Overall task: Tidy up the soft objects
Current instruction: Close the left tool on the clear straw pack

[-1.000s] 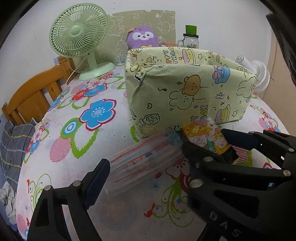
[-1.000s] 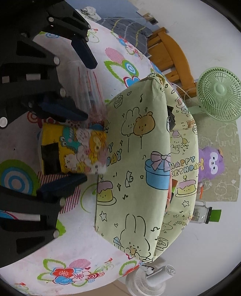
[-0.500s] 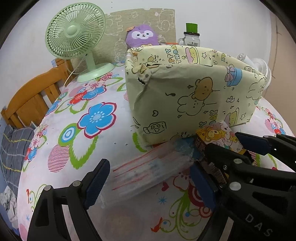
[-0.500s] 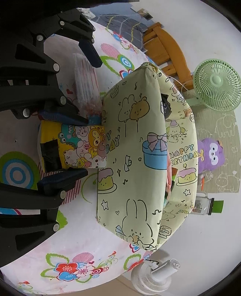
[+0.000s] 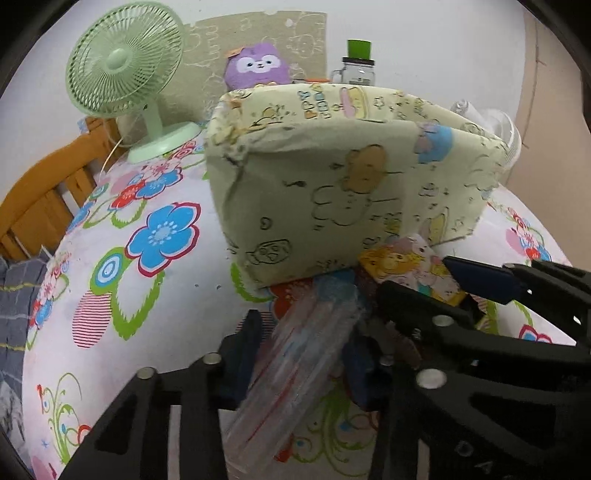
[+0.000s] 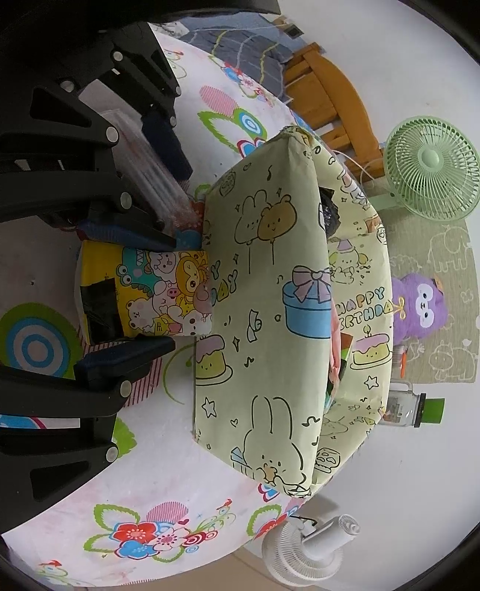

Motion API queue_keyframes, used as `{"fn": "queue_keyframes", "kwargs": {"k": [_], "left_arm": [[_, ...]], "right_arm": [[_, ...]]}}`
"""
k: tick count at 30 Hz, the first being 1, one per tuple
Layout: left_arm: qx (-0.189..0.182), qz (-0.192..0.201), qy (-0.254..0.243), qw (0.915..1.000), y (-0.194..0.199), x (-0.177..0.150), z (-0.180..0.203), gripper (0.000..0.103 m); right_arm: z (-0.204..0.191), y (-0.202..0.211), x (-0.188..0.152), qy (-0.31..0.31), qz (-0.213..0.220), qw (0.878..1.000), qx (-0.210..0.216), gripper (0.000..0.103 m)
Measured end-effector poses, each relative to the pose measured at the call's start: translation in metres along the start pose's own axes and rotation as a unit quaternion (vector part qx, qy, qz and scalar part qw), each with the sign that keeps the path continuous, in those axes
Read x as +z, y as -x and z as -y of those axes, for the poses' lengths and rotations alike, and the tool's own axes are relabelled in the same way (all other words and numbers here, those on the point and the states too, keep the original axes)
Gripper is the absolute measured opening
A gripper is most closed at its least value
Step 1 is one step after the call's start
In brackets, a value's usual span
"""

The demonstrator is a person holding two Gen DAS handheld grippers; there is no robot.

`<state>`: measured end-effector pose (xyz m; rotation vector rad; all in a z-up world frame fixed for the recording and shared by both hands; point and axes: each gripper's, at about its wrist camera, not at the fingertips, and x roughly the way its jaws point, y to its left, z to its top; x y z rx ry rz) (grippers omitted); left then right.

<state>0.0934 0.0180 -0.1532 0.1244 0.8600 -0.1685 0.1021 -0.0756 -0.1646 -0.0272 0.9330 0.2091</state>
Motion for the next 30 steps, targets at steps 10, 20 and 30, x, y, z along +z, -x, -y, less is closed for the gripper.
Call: {"fn": "queue_keyframes", "kwargs": {"k": [10, 20, 30], "left_arm": [[-0.012, -0.008, 0.017, 0.9998, 0.01, -0.004, 0.007, 0.025], [-0.026, -0.002, 0.026, 0.9993, 0.021, -0.007, 0.023, 0.024], [-0.034, 0.011, 0.029, 0.9989, 0.033, -0.003, 0.035, 0.023]], "right_arm": [[0.002, 0.006, -0.005, 0.0, 0.002, 1.0, 0.009, 0.051], [0.013, 0.017, -0.011, -0.013, 0.009, 1.0, 0.013, 0.051], [0.024, 0.033, -0.014, -0.022, 0.024, 0.999, 0.013, 0.051]]}}
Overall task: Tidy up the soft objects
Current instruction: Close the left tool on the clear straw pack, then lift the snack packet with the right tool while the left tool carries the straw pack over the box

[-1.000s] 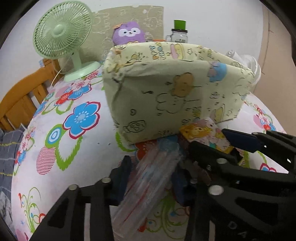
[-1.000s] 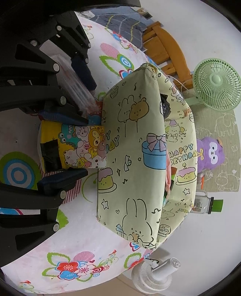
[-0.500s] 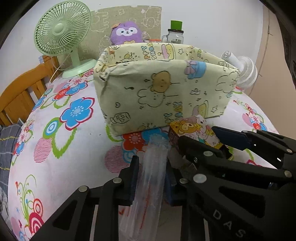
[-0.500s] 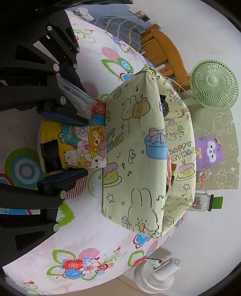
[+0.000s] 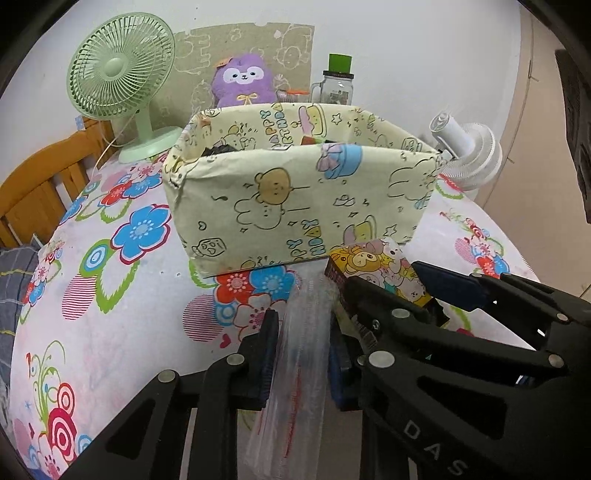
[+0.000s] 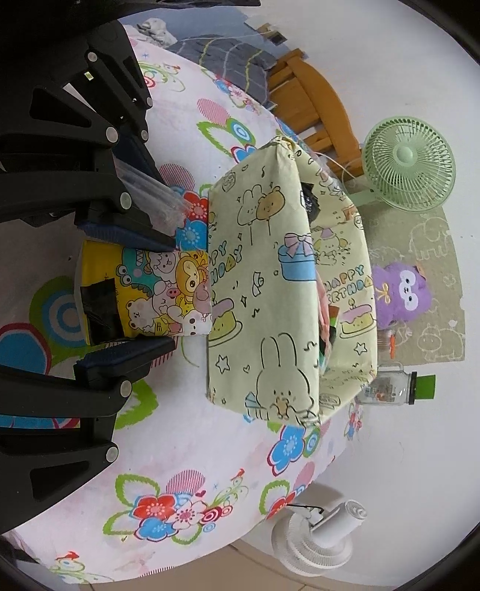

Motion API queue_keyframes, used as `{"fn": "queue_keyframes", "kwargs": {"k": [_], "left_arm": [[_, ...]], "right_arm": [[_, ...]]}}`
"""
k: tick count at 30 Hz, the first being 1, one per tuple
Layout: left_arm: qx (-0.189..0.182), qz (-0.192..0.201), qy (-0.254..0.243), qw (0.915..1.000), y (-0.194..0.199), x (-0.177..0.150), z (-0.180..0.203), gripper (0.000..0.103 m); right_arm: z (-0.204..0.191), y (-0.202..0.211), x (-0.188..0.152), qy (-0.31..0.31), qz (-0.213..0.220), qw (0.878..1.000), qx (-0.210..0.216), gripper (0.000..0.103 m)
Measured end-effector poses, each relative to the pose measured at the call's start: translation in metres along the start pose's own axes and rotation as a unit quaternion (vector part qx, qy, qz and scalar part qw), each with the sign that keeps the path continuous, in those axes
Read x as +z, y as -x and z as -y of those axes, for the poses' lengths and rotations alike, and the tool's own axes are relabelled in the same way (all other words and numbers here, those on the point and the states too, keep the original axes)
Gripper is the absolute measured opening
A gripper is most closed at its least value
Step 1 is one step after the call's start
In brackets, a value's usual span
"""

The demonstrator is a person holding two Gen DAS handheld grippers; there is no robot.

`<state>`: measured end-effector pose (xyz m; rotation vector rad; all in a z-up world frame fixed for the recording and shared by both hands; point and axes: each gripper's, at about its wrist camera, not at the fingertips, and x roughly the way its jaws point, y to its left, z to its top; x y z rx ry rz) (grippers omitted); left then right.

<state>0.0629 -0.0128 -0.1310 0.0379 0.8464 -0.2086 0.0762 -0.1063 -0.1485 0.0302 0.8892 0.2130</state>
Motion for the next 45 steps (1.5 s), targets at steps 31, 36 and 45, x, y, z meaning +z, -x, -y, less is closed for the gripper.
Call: {"fn": "queue_keyframes", "kwargs": {"k": [31, 36, 45], "left_arm": [[-0.01, 0.058, -0.004, 0.9983, 0.056, 0.033, 0.022, 0.023], [-0.01, 0.066, -0.008, 0.9977, 0.063, 0.04, 0.025, 0.023], [-0.003, 0.081, -0.014, 0.9966, 0.076, 0.057, 0.029, 0.023]], "right_arm": [[0.005, 0.066, 0.026, 0.003, 0.062, 0.998, -0.01, 0.051], [0.006, 0.074, 0.031, 0.002, 0.07, 0.997, -0.012, 0.051], [0.007, 0.088, 0.047, 0.004, 0.087, 0.996, -0.011, 0.051]]}}
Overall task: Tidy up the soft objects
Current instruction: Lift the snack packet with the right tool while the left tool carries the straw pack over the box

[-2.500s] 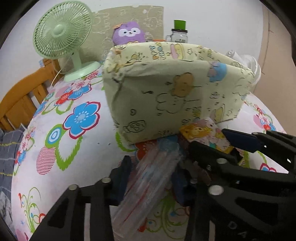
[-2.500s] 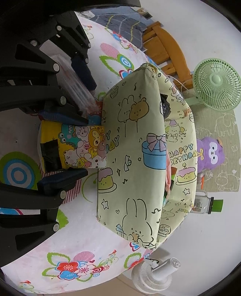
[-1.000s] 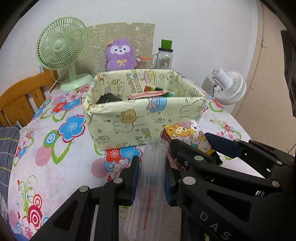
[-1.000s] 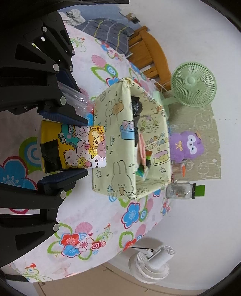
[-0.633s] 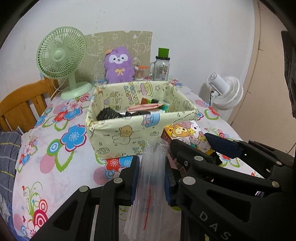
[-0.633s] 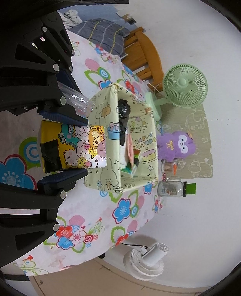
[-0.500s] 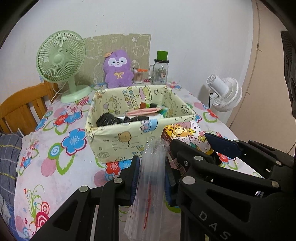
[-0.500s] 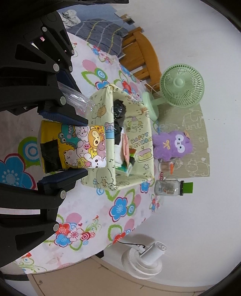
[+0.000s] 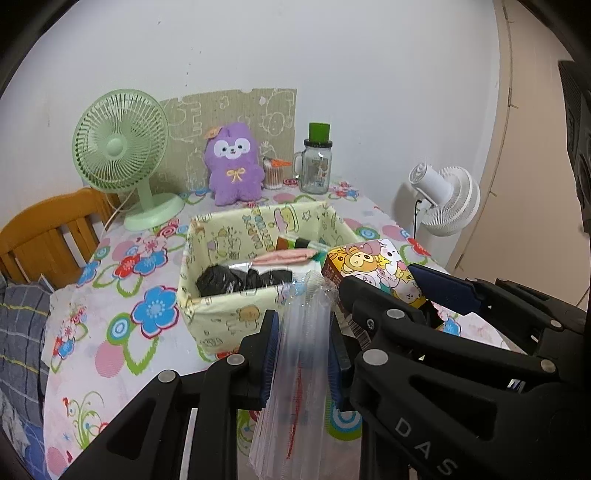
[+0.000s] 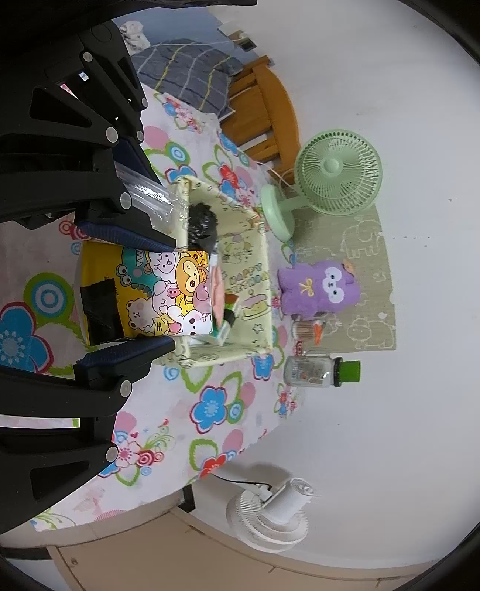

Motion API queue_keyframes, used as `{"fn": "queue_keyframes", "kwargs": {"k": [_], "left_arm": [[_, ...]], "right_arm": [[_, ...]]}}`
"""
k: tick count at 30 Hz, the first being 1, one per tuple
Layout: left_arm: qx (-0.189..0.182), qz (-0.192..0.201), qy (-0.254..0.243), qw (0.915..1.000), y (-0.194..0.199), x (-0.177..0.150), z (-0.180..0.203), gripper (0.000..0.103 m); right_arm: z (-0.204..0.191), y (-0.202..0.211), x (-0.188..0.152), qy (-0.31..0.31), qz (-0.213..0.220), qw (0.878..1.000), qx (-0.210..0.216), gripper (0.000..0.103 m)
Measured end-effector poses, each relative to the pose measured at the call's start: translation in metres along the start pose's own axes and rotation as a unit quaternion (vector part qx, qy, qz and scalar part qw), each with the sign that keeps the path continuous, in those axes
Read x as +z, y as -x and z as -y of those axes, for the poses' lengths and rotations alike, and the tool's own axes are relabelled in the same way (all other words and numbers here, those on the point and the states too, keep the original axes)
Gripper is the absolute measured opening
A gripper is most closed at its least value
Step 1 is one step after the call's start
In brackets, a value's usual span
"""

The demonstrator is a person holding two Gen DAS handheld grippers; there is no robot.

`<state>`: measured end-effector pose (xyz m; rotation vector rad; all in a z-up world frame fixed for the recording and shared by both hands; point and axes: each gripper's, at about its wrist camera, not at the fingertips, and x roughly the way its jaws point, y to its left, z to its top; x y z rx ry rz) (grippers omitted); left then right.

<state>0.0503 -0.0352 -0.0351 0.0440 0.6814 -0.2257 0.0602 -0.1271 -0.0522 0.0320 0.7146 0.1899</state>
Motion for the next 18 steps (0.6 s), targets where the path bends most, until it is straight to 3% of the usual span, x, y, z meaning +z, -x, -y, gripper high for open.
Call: {"fn": "queue_keyframes", "kwargs": {"k": [18], "left_arm": [[0.002, 0.024, -0.005, 0.9997, 0.004, 0.031, 0.001, 0.023]], "right_arm": [[0.004, 0.009, 0.033, 0.002, 0.027, 1.0, -0.002, 0.051]]}}
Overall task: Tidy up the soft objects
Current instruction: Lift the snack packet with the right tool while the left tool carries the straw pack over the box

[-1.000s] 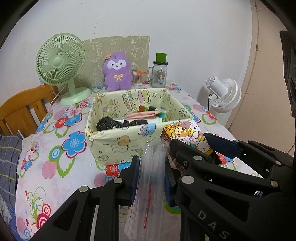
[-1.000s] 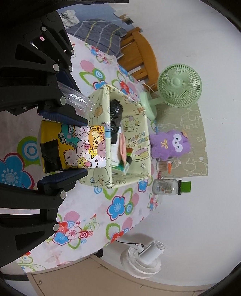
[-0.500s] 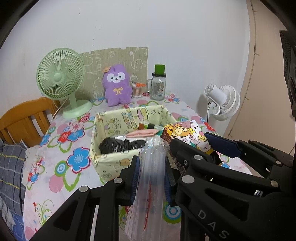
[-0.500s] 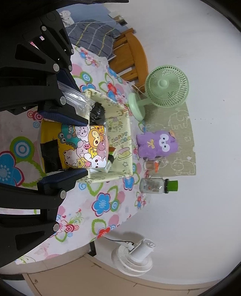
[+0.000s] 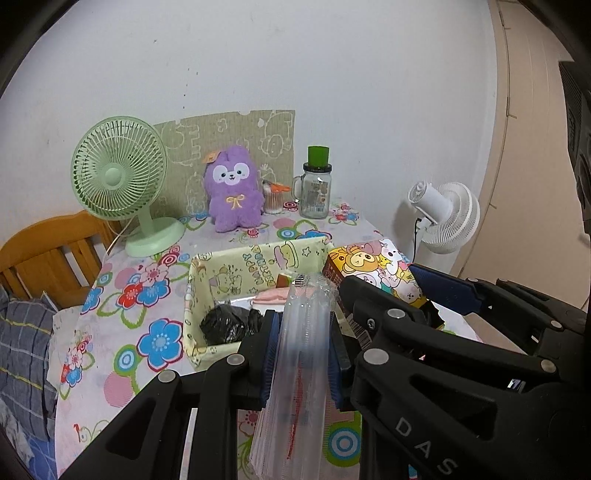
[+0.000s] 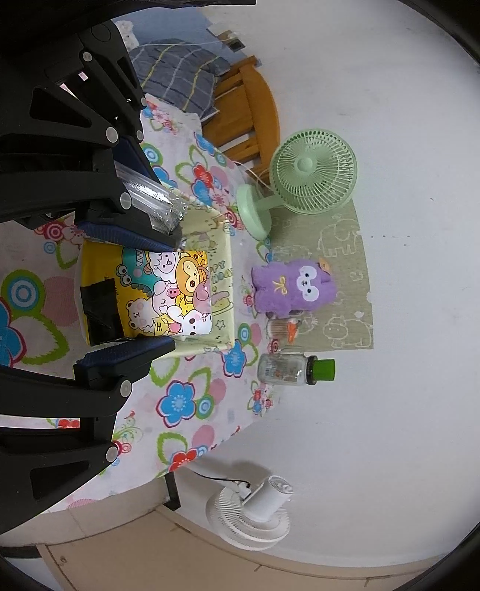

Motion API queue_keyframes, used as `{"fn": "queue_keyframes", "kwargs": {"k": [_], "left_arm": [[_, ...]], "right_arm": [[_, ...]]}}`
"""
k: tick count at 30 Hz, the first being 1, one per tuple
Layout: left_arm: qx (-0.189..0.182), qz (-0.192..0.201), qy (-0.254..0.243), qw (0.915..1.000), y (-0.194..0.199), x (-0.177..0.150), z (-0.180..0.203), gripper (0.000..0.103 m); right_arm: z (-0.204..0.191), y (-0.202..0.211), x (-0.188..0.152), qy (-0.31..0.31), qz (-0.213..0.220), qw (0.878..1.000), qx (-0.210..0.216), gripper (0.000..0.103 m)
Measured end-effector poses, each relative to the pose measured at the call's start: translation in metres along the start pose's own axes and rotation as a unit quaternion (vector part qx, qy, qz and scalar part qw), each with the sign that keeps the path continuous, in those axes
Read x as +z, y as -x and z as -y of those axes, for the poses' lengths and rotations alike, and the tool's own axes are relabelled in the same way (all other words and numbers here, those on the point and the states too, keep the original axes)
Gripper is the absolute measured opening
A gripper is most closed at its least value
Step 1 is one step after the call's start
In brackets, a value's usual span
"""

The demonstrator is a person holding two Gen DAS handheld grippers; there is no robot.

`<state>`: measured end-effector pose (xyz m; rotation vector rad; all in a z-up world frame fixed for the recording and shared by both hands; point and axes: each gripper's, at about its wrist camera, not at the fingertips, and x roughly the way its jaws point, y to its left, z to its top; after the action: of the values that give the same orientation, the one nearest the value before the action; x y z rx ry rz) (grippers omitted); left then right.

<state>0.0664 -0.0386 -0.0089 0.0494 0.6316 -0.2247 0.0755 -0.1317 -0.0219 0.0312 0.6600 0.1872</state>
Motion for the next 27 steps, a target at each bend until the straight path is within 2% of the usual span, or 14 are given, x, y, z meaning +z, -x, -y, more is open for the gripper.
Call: {"fn": "queue_keyframes", "kwargs": {"k": [14, 27], "left_arm": [[-0.006, 0.01, 0.003, 0.9999, -0.01, 0.018, -0.006, 0.023], [-0.006, -0.004, 0.018, 0.9998, -0.045, 0.031, -0.019, 0.023]], "right_arm": [[0.0, -0.011, 0.021, 0.002, 0.006, 1.0, -0.004, 0.051], [0.0, -0.048, 0.036, 0.0, -0.009, 1.0, -0.007, 0.051]]}}
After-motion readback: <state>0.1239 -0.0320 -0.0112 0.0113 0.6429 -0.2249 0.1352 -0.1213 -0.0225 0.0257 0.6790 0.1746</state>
